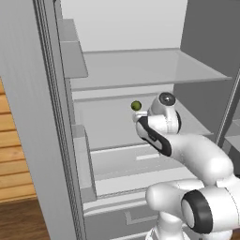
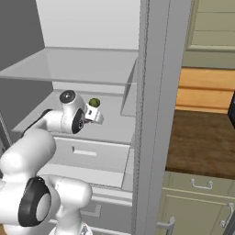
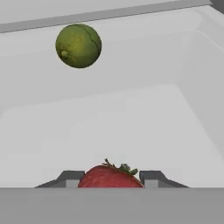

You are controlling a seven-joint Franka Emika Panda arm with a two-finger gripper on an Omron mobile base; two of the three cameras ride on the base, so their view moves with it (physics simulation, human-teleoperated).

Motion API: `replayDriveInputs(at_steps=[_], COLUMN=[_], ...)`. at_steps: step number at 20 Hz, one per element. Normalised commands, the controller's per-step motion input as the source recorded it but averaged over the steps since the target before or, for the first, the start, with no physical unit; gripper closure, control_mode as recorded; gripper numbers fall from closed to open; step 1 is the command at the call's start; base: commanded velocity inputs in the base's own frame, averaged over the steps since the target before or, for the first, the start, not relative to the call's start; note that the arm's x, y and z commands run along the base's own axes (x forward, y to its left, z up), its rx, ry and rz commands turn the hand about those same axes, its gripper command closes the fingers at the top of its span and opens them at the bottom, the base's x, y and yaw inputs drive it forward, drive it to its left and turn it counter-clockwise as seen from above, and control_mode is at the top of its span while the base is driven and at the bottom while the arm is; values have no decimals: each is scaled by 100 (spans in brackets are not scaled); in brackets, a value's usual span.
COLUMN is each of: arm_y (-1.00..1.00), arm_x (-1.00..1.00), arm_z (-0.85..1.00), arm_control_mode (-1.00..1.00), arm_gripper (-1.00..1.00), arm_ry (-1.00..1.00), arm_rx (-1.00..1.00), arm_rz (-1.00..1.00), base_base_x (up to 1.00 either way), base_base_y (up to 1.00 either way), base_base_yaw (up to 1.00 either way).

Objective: Take the strawberry from the fridge and place it on top of the pancake, located on the dining counter.

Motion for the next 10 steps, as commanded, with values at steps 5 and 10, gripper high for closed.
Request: replayDriveInputs(at_steps=[5, 10], arm_y=[0, 0], arm_x=[-93, -38], arm_z=[20, 86], arm_control_mode=[-100, -100], arm_gripper=[100, 100], arm_ry=[3, 31], arm_rx=[0, 0], arm_rz=[0, 2], base_base_x=[0, 0], base_base_y=[0, 0], base_base_yaw=[0, 0])
